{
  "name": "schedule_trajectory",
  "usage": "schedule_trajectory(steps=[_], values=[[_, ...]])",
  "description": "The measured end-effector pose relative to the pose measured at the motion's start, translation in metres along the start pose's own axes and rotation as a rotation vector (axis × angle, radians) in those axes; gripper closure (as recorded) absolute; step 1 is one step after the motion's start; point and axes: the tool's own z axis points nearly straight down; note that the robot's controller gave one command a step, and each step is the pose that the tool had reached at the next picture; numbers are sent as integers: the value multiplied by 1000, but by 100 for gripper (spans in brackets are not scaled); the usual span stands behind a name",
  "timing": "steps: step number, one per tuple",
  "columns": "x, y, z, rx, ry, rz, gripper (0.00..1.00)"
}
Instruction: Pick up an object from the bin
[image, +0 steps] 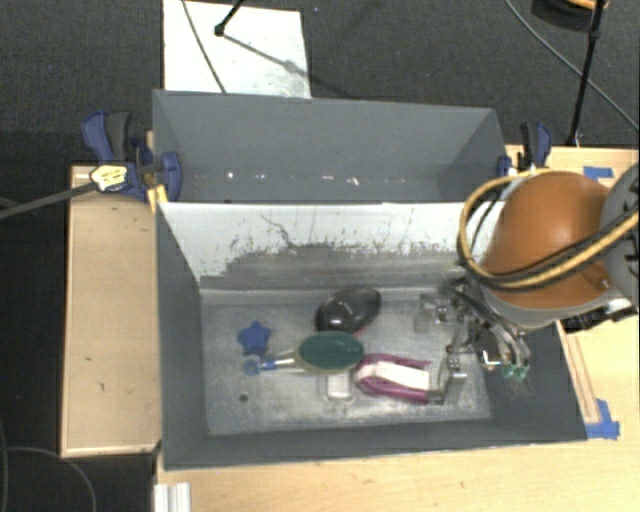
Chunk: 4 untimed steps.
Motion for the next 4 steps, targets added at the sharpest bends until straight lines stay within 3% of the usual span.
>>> schedule_trajectory(steps=[1, 2, 3, 4], values=[[-7, 6, 132, -1, -21, 86, 0], [0, -8, 100, 0, -12, 117, 0], [-3, -4, 93, -1, -13, 245, 0], [-1, 6, 133, -1, -5, 373, 0]])
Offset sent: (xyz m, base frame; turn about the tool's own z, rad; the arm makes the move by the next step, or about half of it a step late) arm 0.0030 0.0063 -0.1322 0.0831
